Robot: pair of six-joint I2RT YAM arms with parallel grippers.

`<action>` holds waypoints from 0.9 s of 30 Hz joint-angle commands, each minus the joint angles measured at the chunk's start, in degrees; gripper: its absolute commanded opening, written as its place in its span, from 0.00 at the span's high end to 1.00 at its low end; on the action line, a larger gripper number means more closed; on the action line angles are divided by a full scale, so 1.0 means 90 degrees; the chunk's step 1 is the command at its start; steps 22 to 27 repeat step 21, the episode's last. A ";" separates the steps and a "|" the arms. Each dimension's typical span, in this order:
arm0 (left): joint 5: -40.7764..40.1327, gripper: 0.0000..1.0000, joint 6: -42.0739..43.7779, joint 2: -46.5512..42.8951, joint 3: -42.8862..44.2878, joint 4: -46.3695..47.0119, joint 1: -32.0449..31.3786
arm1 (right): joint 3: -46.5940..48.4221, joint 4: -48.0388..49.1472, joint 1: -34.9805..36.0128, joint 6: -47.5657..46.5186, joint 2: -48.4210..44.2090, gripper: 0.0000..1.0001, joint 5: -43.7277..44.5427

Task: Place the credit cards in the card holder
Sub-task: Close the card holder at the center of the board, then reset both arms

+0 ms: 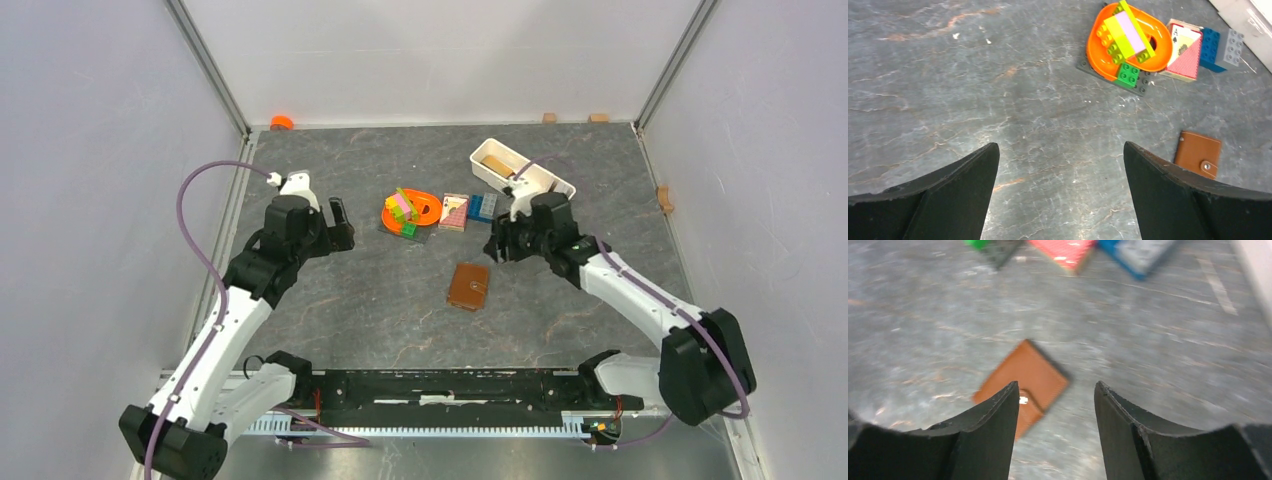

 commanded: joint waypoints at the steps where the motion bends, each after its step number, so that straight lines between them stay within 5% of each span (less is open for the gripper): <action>1: -0.0809 0.00 0.0510 -0.0461 -0.0093 -0.0023 0.0034 | -0.0042 -0.0900 -0.0678 -0.0660 -0.0524 0.38 0.1536; 10: -0.1314 0.00 0.0812 -0.1610 -0.0476 0.0381 0.0034 | -0.0720 -0.0201 -0.1054 -0.1042 -0.2754 0.37 0.4513; 15: -0.1210 0.00 0.0812 -0.1911 -0.0632 0.0523 0.0034 | -0.1188 0.0278 -0.1053 -0.1233 -0.3531 0.36 0.4727; 27: -0.1115 0.00 0.0823 -0.2000 -0.0637 0.0480 0.0041 | -0.1170 0.0239 -0.1055 -0.1275 -0.3462 0.37 0.4779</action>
